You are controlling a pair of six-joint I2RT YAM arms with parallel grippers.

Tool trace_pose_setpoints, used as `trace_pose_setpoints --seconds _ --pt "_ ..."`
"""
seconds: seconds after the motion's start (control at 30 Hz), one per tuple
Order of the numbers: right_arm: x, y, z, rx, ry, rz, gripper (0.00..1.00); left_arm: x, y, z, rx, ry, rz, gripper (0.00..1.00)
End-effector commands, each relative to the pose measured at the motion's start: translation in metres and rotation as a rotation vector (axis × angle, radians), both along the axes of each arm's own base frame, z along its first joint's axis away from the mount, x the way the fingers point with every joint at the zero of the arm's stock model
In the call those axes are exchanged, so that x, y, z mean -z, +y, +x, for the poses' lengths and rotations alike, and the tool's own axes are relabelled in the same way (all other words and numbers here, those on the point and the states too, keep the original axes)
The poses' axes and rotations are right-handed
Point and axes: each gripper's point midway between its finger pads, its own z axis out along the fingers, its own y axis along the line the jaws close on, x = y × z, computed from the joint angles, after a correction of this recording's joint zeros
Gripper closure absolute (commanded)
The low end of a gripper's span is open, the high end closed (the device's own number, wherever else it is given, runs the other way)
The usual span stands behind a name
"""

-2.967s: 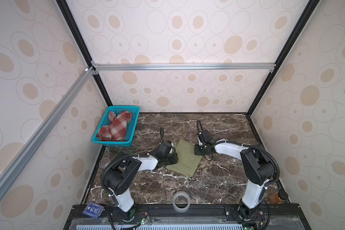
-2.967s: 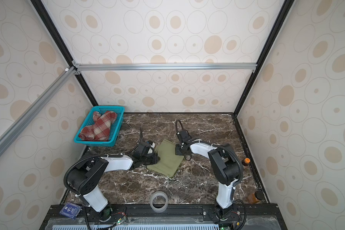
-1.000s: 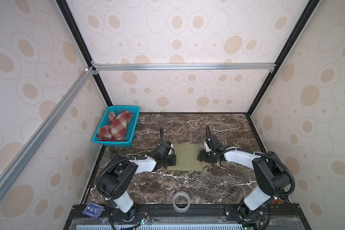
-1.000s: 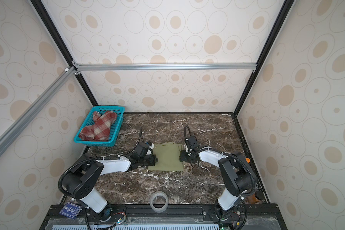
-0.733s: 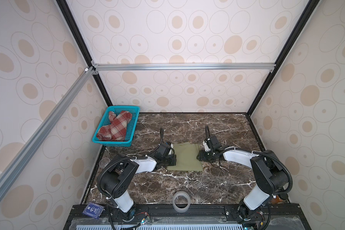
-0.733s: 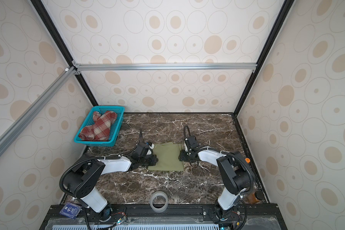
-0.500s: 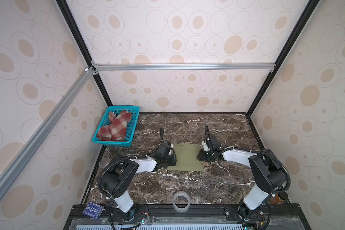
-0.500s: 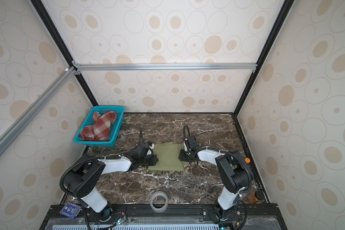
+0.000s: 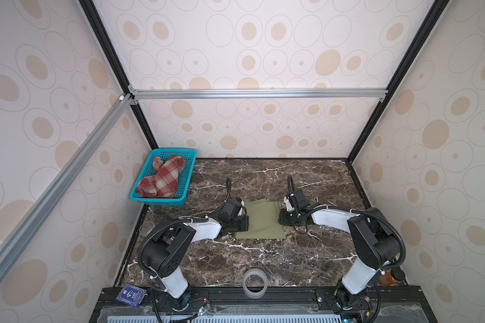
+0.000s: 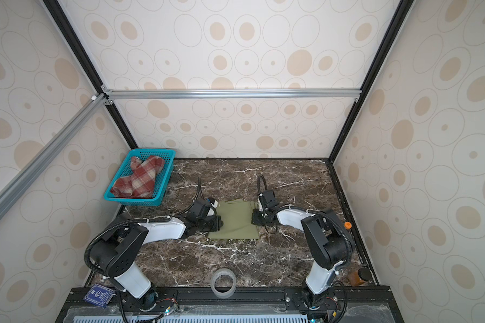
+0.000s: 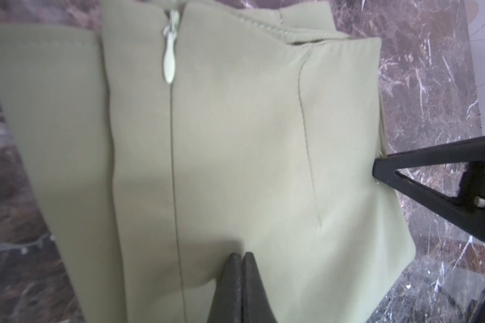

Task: Fold and stack the skirts
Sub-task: 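Drag the folded green skirt with the right gripper toward the far corner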

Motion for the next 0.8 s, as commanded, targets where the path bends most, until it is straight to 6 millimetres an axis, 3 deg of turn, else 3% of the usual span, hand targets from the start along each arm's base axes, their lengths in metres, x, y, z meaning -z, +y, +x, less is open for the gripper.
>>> trace_pose_setpoints --seconds 0.0,0.13,0.33,0.77 --pt "0.0 -0.023 0.011 0.062 0.014 -0.063 1.0 -0.025 0.004 0.014 -0.008 -0.052 0.018 1.0" --pt "-0.011 -0.055 0.026 0.124 -0.002 -0.086 1.0 -0.035 0.011 0.021 -0.028 -0.07 0.005 1.0" --pt "-0.022 -0.103 0.052 0.148 0.011 -0.131 1.0 -0.034 0.021 0.028 -0.051 -0.062 0.005 1.0" --pt "-0.018 -0.201 0.114 0.297 0.024 -0.206 1.0 -0.019 0.028 0.046 -0.073 0.002 0.047 1.0"
